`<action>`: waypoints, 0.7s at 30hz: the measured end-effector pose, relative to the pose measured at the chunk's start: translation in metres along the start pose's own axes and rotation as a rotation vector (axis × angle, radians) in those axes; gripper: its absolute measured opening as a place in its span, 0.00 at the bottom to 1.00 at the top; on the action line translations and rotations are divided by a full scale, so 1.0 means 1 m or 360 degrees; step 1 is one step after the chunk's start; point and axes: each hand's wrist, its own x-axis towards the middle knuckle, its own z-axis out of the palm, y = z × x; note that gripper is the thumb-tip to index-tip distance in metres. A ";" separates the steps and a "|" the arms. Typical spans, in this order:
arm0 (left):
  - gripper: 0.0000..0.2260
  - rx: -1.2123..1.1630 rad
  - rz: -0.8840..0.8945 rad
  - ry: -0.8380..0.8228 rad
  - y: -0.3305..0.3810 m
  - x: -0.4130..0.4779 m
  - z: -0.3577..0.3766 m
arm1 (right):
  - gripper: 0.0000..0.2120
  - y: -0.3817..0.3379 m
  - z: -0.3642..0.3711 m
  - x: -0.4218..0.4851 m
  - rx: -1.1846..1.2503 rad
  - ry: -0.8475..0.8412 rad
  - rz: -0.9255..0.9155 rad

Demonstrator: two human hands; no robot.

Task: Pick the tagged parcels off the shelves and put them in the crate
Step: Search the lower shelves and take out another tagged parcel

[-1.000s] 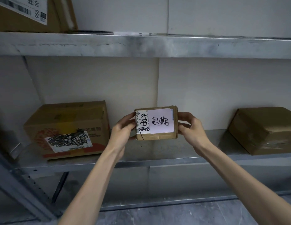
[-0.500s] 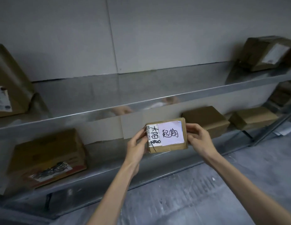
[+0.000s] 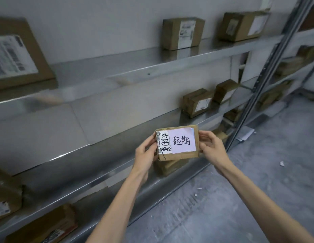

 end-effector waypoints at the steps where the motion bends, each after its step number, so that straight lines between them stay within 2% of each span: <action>1: 0.16 0.0008 0.0015 -0.0030 0.017 -0.001 0.010 | 0.17 -0.017 -0.011 0.001 0.0004 0.0024 -0.0024; 12: 0.15 0.0078 0.0223 -0.0534 0.175 -0.001 0.101 | 0.13 -0.169 -0.107 -0.002 0.0070 0.0469 -0.0187; 21: 0.16 0.0104 0.0331 -0.0976 0.212 -0.004 0.147 | 0.11 -0.205 -0.147 -0.041 0.0118 0.0912 -0.0296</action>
